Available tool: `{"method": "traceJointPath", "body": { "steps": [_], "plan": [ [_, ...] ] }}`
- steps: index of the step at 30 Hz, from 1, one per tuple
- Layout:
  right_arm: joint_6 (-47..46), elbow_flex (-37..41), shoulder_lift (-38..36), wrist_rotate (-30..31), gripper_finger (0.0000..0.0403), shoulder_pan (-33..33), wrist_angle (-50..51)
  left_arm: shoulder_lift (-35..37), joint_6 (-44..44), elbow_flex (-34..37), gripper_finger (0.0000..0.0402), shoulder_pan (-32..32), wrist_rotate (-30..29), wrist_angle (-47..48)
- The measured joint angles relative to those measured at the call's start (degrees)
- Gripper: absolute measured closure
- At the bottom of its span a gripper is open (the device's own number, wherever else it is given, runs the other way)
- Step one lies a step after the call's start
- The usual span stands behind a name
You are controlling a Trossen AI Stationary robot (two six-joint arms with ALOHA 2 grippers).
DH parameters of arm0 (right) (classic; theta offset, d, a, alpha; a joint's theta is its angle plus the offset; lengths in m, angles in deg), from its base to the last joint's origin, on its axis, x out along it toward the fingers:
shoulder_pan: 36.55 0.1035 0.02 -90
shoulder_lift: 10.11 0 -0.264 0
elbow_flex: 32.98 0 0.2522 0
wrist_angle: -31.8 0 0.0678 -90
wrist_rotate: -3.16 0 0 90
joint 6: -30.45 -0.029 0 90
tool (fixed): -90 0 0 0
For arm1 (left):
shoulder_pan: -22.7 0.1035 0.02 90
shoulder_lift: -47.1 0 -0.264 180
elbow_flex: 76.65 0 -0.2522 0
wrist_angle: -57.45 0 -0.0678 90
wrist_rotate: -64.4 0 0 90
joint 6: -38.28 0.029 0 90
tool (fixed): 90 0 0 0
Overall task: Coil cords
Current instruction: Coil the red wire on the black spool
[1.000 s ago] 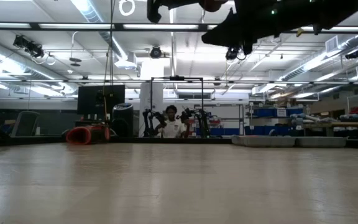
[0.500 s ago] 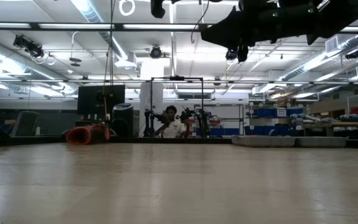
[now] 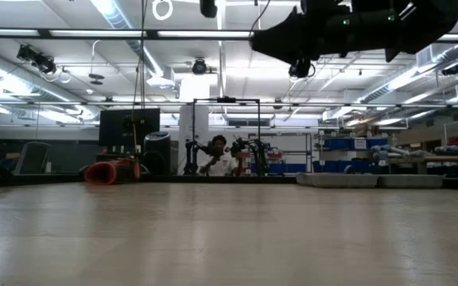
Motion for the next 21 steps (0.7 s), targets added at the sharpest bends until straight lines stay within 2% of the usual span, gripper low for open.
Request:
{"method": "traceJointPath", "body": {
  "steps": [9, 21],
  "plan": [
    [-0.98, -2.25, 8.42, -0.8, 0.0329, 0.33, -5.09, -0.03, 0.62, 0.0, 0.0402, 0.0, 0.76, -0.27],
    [-1.66, -2.2, 4.9, -10.07, 0.0332, -1.33, 3.32, -0.07, 1.5, 0.0, 0.0402, -0.42, 0.76, 0.36]
  ]
}}
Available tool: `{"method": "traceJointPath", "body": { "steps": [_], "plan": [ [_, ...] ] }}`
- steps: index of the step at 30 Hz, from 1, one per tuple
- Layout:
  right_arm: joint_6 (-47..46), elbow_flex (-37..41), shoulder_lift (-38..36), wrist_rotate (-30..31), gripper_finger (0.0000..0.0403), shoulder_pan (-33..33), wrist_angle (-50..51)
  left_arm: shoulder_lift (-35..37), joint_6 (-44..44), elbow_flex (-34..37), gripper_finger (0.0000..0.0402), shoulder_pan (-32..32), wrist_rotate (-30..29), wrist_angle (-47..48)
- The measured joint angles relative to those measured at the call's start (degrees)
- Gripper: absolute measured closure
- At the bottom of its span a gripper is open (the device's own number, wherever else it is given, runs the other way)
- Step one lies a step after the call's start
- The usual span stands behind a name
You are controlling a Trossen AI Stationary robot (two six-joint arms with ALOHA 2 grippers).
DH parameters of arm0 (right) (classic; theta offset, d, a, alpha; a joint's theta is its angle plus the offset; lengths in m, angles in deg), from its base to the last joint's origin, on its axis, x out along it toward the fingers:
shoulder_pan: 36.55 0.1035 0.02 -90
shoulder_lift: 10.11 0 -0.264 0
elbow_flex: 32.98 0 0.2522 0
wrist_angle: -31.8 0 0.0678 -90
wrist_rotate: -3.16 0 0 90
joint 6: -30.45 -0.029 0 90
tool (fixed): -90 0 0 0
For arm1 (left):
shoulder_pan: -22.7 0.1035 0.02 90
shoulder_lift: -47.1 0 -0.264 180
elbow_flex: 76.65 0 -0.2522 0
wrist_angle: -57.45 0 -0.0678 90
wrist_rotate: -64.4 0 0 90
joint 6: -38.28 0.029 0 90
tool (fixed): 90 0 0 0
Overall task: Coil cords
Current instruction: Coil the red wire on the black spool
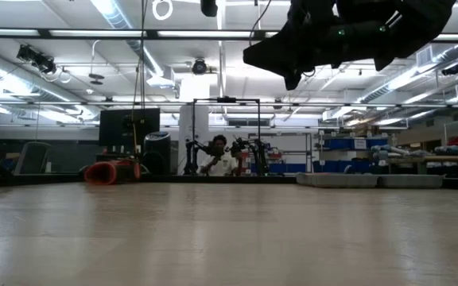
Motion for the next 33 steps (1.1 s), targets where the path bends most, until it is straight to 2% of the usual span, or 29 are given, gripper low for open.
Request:
{"method": "traceJointPath", "body": {
  "steps": [5, 12, 16, 24, 30, 33],
  "plan": [
    [1.05, 0.04, -1.79, -1.08, 0.0332, -0.96, 3.67, 0.0, 0.0, 0.0, 0.0402, 0.0, 0.0, 0.05],
    [2.53, 0.04, -1.46, 0.21, 0.0338, -0.99, 3.71, 0.0, -0.35, 0.02, 0.0402, -0.63, -0.02, -0.16],
    [9.2, 0.04, -1.46, 1.45, 0.0339, -0.22, 4.21, 0.0, -1.67, 0.02, 0.0402, -1.01, -0.76, 0.02],
    [27.61, 0.07, -1.46, 19.28, 0.035, 7.35, 10.59, 0.53, -1.97, 0.04, 0.0402, -1.36, -4.76, 0.12],
    [44.98, 0.07, -1.46, 38.72, 0.0362, 17.55, 9.15, 1.3, -2.43, 0.04, 0.0402, -1.36, -5.49, -0.3],
    [53.41, 0.07, -1.46, 42.0, 0.0367, 21.13, 5.28, 1.53, -3.45, 0.04, 0.0402, -1.36, -5.42, -0.25]
  ]
}}
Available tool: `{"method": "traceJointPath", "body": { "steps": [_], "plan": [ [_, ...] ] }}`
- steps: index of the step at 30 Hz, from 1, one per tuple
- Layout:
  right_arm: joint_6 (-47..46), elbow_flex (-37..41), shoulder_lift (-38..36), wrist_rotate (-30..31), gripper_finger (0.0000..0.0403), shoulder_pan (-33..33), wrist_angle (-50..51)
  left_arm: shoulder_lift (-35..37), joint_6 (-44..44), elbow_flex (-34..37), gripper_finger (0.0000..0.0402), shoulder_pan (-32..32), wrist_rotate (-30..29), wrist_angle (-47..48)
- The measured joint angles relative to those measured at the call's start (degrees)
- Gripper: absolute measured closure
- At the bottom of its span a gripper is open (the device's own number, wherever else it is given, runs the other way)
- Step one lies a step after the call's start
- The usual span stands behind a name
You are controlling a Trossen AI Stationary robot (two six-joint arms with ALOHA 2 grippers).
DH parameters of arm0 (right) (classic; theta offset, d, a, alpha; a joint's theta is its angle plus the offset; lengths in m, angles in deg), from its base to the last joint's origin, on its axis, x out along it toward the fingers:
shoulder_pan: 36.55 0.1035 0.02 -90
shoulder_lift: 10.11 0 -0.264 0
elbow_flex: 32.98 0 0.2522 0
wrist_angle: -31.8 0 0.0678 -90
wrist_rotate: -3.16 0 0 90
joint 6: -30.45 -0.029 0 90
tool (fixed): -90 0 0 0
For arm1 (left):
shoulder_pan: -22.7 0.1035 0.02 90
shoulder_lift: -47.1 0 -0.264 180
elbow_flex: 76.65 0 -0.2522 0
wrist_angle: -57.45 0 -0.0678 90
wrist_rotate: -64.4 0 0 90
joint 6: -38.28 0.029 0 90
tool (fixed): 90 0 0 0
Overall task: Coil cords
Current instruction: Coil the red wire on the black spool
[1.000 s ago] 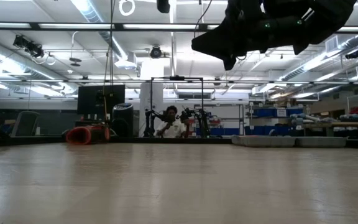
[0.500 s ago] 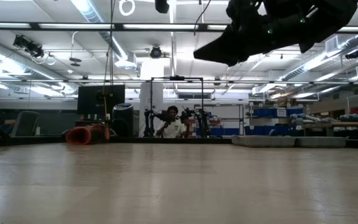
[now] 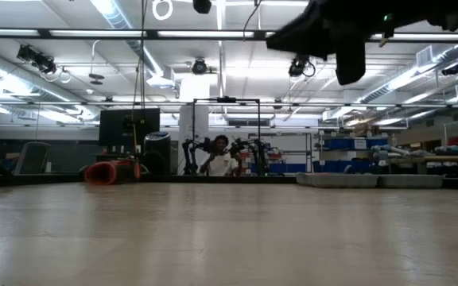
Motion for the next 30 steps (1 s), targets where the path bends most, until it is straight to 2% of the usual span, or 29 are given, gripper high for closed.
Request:
{"method": "traceJointPath", "body": {
  "steps": [4, 8, 10, 15, 19, 21, 25, 30],
  "plan": [
    [10.2, -0.21, 0.0, -0.5, 0.0364, 2.27, -4.29, 0.02, -1.93, 0.0, 0.0402, 0.0, 0.07, -0.53],
    [7.11, -2.27, 0.02, 0.28, 0.0357, 1.77, -4.73, 0.02, -2.63, 0.0, 0.0402, 0.0, 0.07, -1.23],
    [0.16, -2.95, 0.02, -1.46, 0.0354, 0.5, -5.56, 0.02, -2.63, 0.0, 0.0402, 0.0, 0.12, -1.72],
    [-26.11, -3.91, 0.0, -5.03, 0.0353, -4.75, -7.1, 0.04, -2.21, 0.0, 0.0402, -0.05, 2.25, -1.84],
    [-42.16, -3.89, 0.02, -16.65, 0.0352, -9.52, -3.99, 0.04, -0.76, 0.0, 0.0402, -0.46, 3.1, -1.86],
    [-49.54, -3.89, 0.02, -20.09, 0.0353, -11.8, -2.93, 0.04, 0.95, 0.0, 0.0402, -0.82, 3.15, -2.0],
    [-58.03, -3.89, 0.02, -26.48, 0.0352, -14.69, -2.8, 0.04, 4.72, 0.0, 0.0402, -1.53, 3.24, -2.08],
    [-62.7, -3.89, -0.15, -35.43, 0.0354, -16.77, -2.61, 0.04, 6.05, 0.0, 0.0402, -1.62, 3.28, -1.82]
  ]
}}
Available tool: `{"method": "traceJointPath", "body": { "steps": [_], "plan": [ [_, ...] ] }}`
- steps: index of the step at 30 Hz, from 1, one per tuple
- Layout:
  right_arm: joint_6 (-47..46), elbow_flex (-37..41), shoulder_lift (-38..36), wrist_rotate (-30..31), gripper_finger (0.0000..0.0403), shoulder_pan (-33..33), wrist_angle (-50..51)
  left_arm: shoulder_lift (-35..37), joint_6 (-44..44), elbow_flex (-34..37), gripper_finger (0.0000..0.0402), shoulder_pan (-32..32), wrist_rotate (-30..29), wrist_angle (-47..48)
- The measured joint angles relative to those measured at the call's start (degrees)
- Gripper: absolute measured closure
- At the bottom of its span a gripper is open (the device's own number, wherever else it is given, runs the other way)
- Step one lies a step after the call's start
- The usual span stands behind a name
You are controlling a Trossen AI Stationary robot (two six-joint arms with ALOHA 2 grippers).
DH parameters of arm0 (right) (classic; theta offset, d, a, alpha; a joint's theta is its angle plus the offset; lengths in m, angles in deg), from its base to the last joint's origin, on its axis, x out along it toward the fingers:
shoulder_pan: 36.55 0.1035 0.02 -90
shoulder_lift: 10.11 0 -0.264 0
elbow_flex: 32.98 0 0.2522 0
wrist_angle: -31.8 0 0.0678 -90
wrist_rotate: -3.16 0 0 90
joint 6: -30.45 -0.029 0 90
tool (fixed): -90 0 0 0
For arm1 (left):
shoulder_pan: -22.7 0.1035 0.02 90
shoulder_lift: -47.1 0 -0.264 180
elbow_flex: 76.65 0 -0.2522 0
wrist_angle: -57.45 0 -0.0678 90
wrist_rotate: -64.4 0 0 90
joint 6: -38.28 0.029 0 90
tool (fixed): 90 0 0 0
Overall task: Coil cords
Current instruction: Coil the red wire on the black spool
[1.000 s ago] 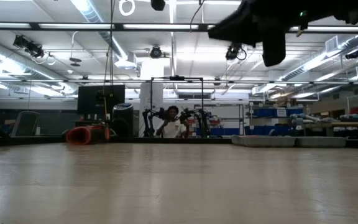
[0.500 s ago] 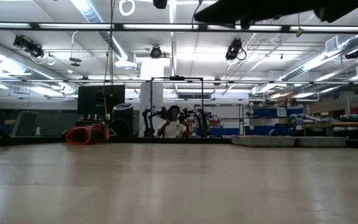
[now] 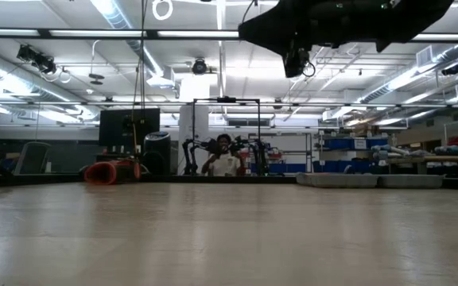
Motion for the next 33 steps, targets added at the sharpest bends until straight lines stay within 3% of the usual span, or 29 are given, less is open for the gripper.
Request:
{"method": "traceJointPath", "body": {
  "steps": [10, 18, 33],
  "plan": [
    [-5.95, 1.44, -3.41, -12.56, 0.0358, -4.57, 0.83, 0.0, -0.01, 0.0, 0.0402, 0.0, -0.44, 1.13],
    [-5.74, 5.28, -7.93, -12.48, 0.0355, -6.59, 0.56, 0.0, 0.1, 0.0, 0.0402, 0.0, -0.95, 1.09],
    [-4.34, 5.38, 0.26, -12.05, 0.0355, -6.35, -9.32, 0.0, 0.13, 0.0, 0.0402, 0.0, -0.96, 0.83]
  ]
}}
